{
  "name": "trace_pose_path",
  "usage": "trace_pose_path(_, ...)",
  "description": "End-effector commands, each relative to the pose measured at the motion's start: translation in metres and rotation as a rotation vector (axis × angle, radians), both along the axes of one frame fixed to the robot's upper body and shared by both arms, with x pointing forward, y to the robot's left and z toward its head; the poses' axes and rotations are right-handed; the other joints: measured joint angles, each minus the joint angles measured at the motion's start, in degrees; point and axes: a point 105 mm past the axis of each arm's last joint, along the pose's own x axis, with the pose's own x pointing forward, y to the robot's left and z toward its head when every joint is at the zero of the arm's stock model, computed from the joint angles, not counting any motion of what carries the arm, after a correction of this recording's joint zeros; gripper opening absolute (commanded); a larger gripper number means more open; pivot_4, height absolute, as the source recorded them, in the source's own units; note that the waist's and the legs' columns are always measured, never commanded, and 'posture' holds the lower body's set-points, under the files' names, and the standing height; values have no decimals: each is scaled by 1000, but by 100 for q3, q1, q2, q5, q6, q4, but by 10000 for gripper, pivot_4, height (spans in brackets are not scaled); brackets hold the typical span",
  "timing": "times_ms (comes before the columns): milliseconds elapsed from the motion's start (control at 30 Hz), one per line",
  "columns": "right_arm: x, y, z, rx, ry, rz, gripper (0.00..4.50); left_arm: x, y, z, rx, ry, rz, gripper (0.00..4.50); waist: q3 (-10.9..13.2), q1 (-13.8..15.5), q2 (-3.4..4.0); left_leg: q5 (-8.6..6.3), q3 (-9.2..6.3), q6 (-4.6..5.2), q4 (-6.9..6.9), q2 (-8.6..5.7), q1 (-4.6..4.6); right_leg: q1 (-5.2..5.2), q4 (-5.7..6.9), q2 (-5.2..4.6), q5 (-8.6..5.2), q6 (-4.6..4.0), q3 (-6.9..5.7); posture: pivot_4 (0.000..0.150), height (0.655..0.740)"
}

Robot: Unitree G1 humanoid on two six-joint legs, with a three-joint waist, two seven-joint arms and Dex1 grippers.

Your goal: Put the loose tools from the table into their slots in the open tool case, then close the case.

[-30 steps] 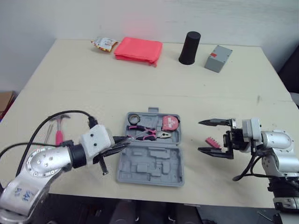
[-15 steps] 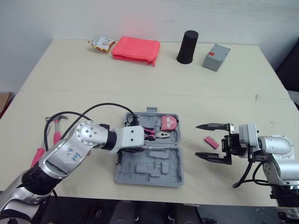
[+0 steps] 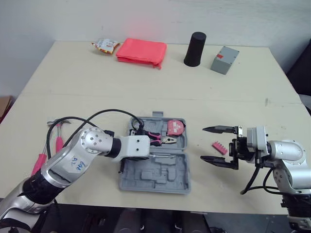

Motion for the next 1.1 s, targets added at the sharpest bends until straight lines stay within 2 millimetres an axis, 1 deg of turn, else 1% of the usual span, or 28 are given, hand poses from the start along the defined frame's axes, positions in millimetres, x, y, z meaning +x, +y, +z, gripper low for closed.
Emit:
trace_pose_path(33, -3, 0, 6, -14, -24, 2, 45000, -3, 4, -4, 17, 6, 2, 110, 0, 1, 0, 0, 0, 0, 0, 0, -1, 0, 0, 0, 0, 0, 0, 1500, 7400)
trace_pose_path(167, -2, 0, 6, -12, -23, 0, 45000, -3, 4, -11, 13, 12, 9, 110, 0, 1, 0, 0, 0, 0, 1, 0, -1, 0, 1, 0, 0, 0, 0, 1500, 7400)
trace_pose_path(267, -2, 0, 6, -11, -21, 1, 45000, 3, 4, -18, 22, -25, 4, 110, 0, 2, 0, 0, 0, 0, 2, 0, 1, 1, 2, -1, 0, 0, 0, 1500, 7400)
trace_pose_path(400, -2, 0, 5, -12, -19, -2, 45000, 4, 3, -15, -11, -41, -16, 110, -1, 17, -1, 0, -2, 4, 8, -3, 2, 7, 5, -6, 0, 0, -1, 1500, 7400)
trace_pose_path(467, -2, -1, 5, -13, -18, -3, 45000, 8, 0, -5, -60, -98, -27, 10527, 0, 12, -1, -1, -3, 7, 10, -5, 2, 9, 6, -13, 0, 0, 1, 1500, 7400)
trace_pose_path(533, -4, -2, 2, -15, -11, -1, 45000, 4, 1, 3, -48, -173, -95, 18965, 0, 8, -1, 0, -3, 8, 10, -6, 1, 7, 9, -17, 0, 0, 4, 1500, 7400)
trace_pose_path(600, -5, -3, 1, -15, -6, 0, 45000, -1, 0, 9, -64, -195, -139, 27739, 0, 8, -1, 0, -4, 8, 9, -6, 1, 5, 9, -17, 0, 0, 5, 1500, 7400)
trace_pose_path(733, -5, -3, 2, -6, -17, 0, 45000, -7, 1, 23, -140, -237, -166, 27739, 0, -2, 0, 0, -3, 8, 10, -6, 1, 6, 9, -18, 0, 0, 0, 1500, 7400)
trace_pose_path(800, -5, -3, 1, -1, -20, 2, 45000, -7, 2, 31, -264, -262, -148, 21603, -1, -13, 0, 0, -3, 8, 9, -6, 1, 5, 9, -20, 0, 0, 2, 1500, 7400)
trace_pose_path(833, -5, -3, 1, -1, -18, 3, 45000, -6, 2, 34, -341, -250, -114, 20139, -1, -13, 0, 0, -3, 8, 8, -5, 2, 5, 9, -20, 0, 0, 1, 1500, 7400)
trace_pose_path(867, -5, -3, 0, -2, -14, 3, 45000, -5, 2, 34, -395, -233, -89, 14817, -1, -9, 0, 0, -3, 8, 7, -5, 2, 6, 9, -20, 0, 0, 2, 1500, 7400)
trace_pose_path(900, -6, -3, -1, -1, -12, 3, 45000, -5, 3, 34, -426, -222, -73, 11219, -1, -8, 0, 0, -5, 8, 8, -5, 1, 6, 9, -21, 0, 0, 2, 1500, 7400)
trace_pose_path(967, -5, -3, -2, -2, -11, 3, 45000, -3, 2, 34, -520, -186, -26, 2210, -1, -8, 0, 0, -6, 9, 12, -6, 1, 9, 11, -25, 0, 0, 1, 1500, 7400)
trace_pose_path(1000, -5, -4, -3, -2, -9, 1, 45000, -3, 1, 30, -545, -158, -4, 346, 0, 0, 0, 0, -6, 10, 12, -7, 4, 12, 13, -26, 0, 0, 1, 1500, 7400)
trace_pose_path(1100, -5, -5, -6, -3, -8, -2, 45000, -3, -2, 16, -574, -99, 25, 346, -1, 5, -1, 1, -9, 12, 14, -11, 4, 14, 13, -29, 0, 0, 0, 1500, 7400)
